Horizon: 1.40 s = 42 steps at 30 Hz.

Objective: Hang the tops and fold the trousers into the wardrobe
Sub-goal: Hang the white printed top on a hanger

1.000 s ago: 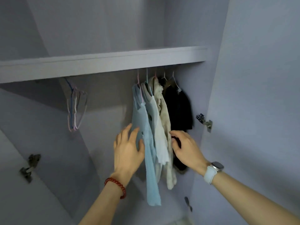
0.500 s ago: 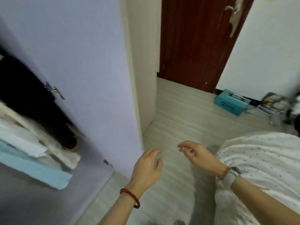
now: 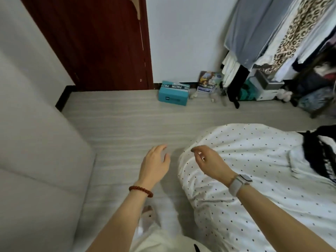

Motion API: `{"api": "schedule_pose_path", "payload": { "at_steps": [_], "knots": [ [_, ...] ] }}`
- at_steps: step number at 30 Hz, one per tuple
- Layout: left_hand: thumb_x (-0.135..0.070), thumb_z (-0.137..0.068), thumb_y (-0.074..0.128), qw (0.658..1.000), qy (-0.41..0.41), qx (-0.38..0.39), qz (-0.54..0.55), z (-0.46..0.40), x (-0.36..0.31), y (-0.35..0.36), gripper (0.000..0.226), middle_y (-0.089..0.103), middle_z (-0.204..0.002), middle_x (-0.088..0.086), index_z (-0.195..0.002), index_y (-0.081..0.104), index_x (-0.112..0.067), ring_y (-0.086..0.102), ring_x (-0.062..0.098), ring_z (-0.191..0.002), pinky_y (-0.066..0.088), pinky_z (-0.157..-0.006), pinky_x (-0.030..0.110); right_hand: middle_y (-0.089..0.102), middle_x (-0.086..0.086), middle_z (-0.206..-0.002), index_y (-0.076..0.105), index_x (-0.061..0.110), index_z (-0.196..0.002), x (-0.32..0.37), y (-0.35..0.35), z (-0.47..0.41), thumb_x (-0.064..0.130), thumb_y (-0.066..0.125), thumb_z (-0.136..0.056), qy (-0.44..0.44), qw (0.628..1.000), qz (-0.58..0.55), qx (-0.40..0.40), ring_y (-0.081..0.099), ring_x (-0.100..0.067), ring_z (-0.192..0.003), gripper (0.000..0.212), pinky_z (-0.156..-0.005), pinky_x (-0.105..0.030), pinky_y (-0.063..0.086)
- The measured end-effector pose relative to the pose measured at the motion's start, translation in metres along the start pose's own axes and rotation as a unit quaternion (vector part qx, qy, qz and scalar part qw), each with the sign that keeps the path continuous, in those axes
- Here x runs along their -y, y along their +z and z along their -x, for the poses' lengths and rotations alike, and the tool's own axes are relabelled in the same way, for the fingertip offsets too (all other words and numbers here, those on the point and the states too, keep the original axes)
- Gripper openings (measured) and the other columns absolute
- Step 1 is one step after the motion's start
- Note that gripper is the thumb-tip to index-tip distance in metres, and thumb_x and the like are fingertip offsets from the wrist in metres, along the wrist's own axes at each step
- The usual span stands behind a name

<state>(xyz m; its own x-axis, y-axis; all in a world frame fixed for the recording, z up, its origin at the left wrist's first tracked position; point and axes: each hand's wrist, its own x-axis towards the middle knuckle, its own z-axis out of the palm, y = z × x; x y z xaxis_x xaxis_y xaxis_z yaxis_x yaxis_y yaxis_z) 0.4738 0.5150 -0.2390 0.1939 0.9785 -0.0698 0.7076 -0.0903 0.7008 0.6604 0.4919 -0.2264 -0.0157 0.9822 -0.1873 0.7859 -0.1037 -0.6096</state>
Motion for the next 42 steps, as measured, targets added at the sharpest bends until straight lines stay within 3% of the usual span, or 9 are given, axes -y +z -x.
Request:
{"api": "schedule_pose_path", "payload": {
  "at_steps": [5,14,20,25,34,38,40,42],
  "knots": [
    [-0.017,-0.093,0.051,0.999,0.005,0.04,0.023,-0.141,0.017,-0.015,0.034,0.055,-0.128,0.006,-0.126,0.053,-0.009,0.05,0.02,-0.118,0.035,-0.099,0.025,0.055,-0.005,-0.124,0.056,0.013,-0.124,0.003,-0.017,-0.118,0.018,0.041,-0.097,0.03,0.998,0.032,-0.048,0.058,-0.022,-0.104,0.031,-0.089,-0.027,0.04],
    [-0.02,-0.094,0.049,0.997,0.068,0.036,0.004,-0.367,0.005,-0.088,0.033,0.054,-0.129,0.004,-0.127,0.052,-0.013,0.049,0.018,-0.12,0.036,-0.098,0.028,0.059,-0.006,-0.125,0.053,0.011,-0.126,0.044,-0.076,-0.308,0.016,0.038,-0.098,0.083,0.996,0.006,-0.044,0.056,-0.023,-0.112,0.033,-0.092,-0.028,0.041],
    [-0.02,-0.093,0.052,0.978,0.16,0.135,-0.003,-0.478,-0.058,-0.015,0.034,0.055,-0.127,0.007,-0.125,0.054,-0.011,0.05,0.022,-0.12,0.038,-0.1,0.032,0.065,-0.008,-0.114,0.056,0.01,-0.121,-0.035,-0.124,-0.36,0.017,0.041,-0.097,0.19,0.972,-0.06,-0.123,0.06,-0.025,-0.105,0.029,-0.09,-0.031,0.045],
    [-0.025,-0.095,0.048,0.957,0.204,0.205,-0.013,-0.562,-0.134,0.063,0.034,0.053,-0.131,0.002,-0.127,0.052,-0.015,0.05,0.017,-0.119,0.036,-0.095,0.024,0.067,-0.011,-0.106,0.058,0.011,-0.119,-0.129,-0.186,-0.391,0.018,0.041,-0.097,0.28,0.938,-0.099,-0.178,0.06,-0.026,-0.101,0.028,-0.089,-0.034,0.046],
    [-0.021,-0.094,0.049,0.876,0.36,0.319,-0.024,-0.644,-0.329,0.208,0.031,0.058,-0.122,0.004,-0.123,0.057,-0.012,0.055,0.016,-0.111,0.037,-0.092,0.021,0.065,-0.006,-0.112,0.056,0.009,-0.122,-0.252,-0.301,-0.369,0.016,0.038,-0.099,0.415,0.832,-0.183,-0.32,0.061,-0.023,-0.103,0.03,-0.086,-0.024,0.042],
    [-0.019,-0.095,0.048,0.817,0.414,0.4,-0.038,-0.637,-0.39,0.284,0.031,0.058,-0.122,0.005,-0.123,0.056,-0.01,0.055,0.017,-0.112,0.037,-0.093,0.023,0.066,-0.008,-0.109,0.055,0.01,-0.122,-0.296,-0.31,-0.332,0.017,0.037,-0.099,0.487,0.752,-0.22,-0.384,0.062,-0.024,-0.099,0.03,-0.086,-0.029,0.045],
    [-0.019,-0.095,0.048,0.77,0.452,0.449,-0.041,-0.623,-0.428,0.339,0.031,0.059,-0.121,0.005,-0.124,0.056,-0.01,0.055,0.017,-0.111,0.038,-0.093,0.025,0.067,-0.012,-0.104,0.055,0.012,-0.121,-0.33,-0.316,-0.307,0.017,0.037,-0.099,0.535,0.69,-0.238,-0.425,0.063,-0.028,-0.096,0.029,-0.081,-0.032,0.048],
    [-0.019,-0.095,0.047,0.731,0.483,0.48,-0.045,-0.614,-0.459,0.38,0.03,0.059,-0.121,0.004,-0.123,0.055,-0.011,0.055,0.017,-0.11,0.038,-0.091,0.023,0.065,-0.01,-0.11,0.054,0.012,-0.124,-0.358,-0.324,-0.289,0.017,0.037,-0.099,0.569,0.642,-0.245,-0.452,0.062,-0.025,-0.098,0.031,-0.078,-0.025,0.045]
  ]
}}
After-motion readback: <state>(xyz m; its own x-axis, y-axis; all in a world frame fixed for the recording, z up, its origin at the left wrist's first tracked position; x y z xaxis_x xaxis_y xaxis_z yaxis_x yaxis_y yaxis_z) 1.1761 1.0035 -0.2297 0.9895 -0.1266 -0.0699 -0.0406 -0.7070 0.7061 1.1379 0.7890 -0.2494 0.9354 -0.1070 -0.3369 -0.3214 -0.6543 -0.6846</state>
